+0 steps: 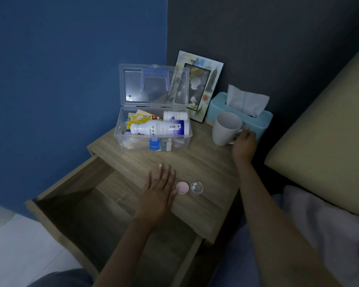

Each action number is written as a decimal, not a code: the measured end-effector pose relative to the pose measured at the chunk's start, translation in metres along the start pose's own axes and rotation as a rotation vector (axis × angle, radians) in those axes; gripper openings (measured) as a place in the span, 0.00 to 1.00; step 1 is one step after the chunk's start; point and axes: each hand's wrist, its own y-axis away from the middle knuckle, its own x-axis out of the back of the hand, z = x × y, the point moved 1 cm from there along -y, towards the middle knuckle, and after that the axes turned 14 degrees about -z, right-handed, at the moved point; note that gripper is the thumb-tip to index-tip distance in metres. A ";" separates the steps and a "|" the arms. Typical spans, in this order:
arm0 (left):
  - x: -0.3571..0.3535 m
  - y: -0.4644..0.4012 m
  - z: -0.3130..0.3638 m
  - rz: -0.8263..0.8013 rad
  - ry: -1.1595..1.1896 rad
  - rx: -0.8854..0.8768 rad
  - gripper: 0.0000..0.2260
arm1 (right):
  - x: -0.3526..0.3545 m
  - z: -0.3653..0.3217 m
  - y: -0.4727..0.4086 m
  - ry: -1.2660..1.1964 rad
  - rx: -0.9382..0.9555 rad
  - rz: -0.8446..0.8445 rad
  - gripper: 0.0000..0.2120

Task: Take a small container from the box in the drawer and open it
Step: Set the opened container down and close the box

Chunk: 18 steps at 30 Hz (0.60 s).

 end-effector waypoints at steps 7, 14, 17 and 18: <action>-0.005 -0.001 -0.003 -0.003 -0.014 0.009 0.25 | -0.003 0.001 0.005 -0.197 -0.002 -0.084 0.21; -0.007 -0.001 -0.004 -0.008 -0.016 0.009 0.25 | 0.006 0.014 0.045 -0.323 0.042 -0.156 0.17; -0.006 0.000 -0.003 -0.007 -0.033 0.013 0.26 | 0.012 0.021 0.070 -0.353 0.025 -0.204 0.17; -0.005 0.000 -0.003 -0.006 -0.031 0.013 0.25 | 0.013 0.022 0.077 -0.376 0.003 -0.224 0.16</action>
